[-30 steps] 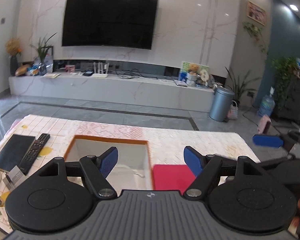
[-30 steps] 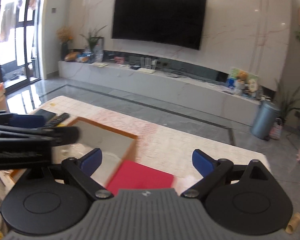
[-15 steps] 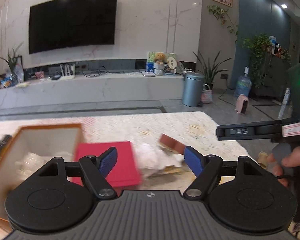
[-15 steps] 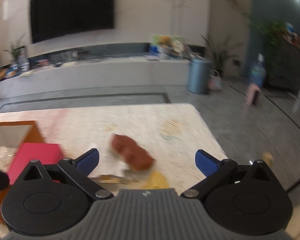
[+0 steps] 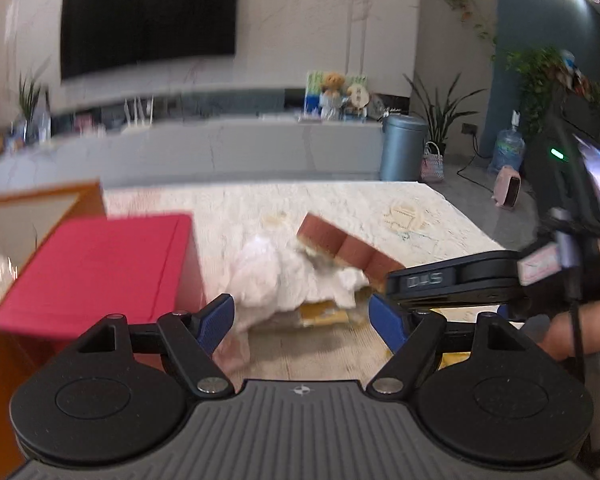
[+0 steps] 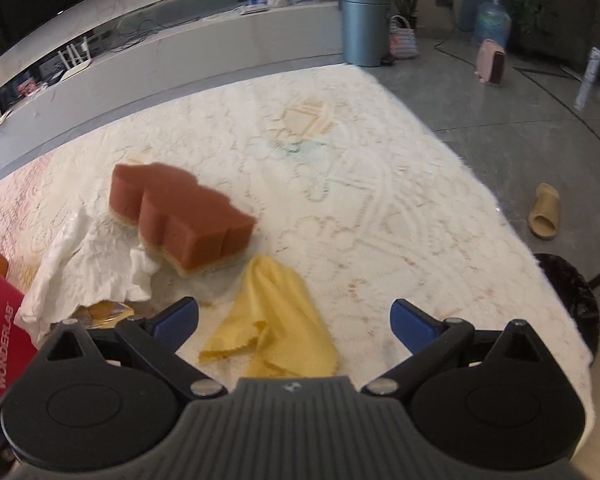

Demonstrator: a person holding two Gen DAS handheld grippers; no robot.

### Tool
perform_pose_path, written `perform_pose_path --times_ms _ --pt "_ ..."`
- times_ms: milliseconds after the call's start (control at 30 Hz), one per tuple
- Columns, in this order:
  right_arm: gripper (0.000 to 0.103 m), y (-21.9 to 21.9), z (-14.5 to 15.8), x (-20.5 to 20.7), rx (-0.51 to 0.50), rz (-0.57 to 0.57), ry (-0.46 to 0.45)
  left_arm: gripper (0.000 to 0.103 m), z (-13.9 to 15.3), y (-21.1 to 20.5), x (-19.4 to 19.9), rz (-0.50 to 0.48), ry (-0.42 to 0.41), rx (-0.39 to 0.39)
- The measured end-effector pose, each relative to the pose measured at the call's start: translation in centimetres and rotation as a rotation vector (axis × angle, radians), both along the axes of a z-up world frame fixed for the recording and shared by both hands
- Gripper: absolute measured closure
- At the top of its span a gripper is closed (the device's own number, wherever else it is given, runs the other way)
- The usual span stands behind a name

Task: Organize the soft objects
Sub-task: 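Grasp the yellow cloth with the right tool while the left tool grasps the red sponge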

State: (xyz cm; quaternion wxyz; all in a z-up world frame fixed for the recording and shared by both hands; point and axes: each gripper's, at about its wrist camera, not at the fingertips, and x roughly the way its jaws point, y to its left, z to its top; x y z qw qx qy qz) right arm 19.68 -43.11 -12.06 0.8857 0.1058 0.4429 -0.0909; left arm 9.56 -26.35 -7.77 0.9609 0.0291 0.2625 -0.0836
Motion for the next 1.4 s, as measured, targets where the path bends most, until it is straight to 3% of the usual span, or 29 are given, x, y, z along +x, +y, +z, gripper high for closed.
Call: perform_pose_path --times_ms 33,133,233,300,333,500,567,633,767,967,1133,1200,1300,1400 --pt "0.004 0.1 -0.2 0.3 0.007 0.008 -0.002 0.014 -0.1 -0.5 0.1 -0.011 -0.006 0.031" --pt "0.021 0.4 -1.3 1.1 0.015 0.048 0.019 0.013 -0.6 -1.6 0.2 0.009 -0.010 0.103" --pt "0.025 0.5 -2.4 1.6 -0.007 0.043 0.058 0.013 -0.7 -1.7 0.0 0.004 -0.016 0.132" --pt "0.039 0.5 -2.6 1.8 -0.050 0.032 0.046 0.013 -0.4 -1.6 0.1 0.004 -0.012 0.111" --pt "0.052 0.7 -2.5 1.8 -0.092 0.042 0.043 0.013 -0.1 -1.3 0.0 0.005 -0.009 0.094" --pt "0.057 0.7 -2.4 1.5 -0.087 0.069 0.042 0.013 1.1 -1.3 0.4 0.012 -0.011 0.093" --pt "0.079 0.5 -2.3 1.3 -0.100 0.076 0.040 0.013 1.6 -1.3 0.4 0.024 -0.021 0.092" --pt "0.094 0.1 -2.1 1.1 -0.077 0.068 0.046 0.013 2.0 -1.4 0.5 0.030 -0.019 0.084" --pt "0.096 -1.2 -0.5 -0.2 -0.028 0.032 -0.002 0.013 2.4 -1.8 1.3 0.033 0.011 0.024" --pt "0.096 -4.5 2.9 -4.4 -0.031 -0.079 -0.108 0.012 1.6 -3.4 4.1 -0.023 0.067 -0.156" --pt "0.096 -7.5 1.5 -6.3 0.002 -0.173 -0.058 0.012 -0.2 -4.1 8.2 -0.028 0.178 -0.222" --pt "0.096 -7.6 0.7 -6.1 -0.031 -0.186 -0.018 0.012 -0.9 -4.3 9.3 -0.009 0.229 -0.244" --pt "0.096 -7.3 0.0 -5.5 -0.022 -0.171 -0.005 0.012 -1.9 -4.0 11.0 0.016 0.288 -0.301" --pt "0.096 -6.4 0.1 -4.9 0.005 -0.119 -0.018 0.012 -2.7 -3.6 13.1 -0.020 0.373 -0.349"
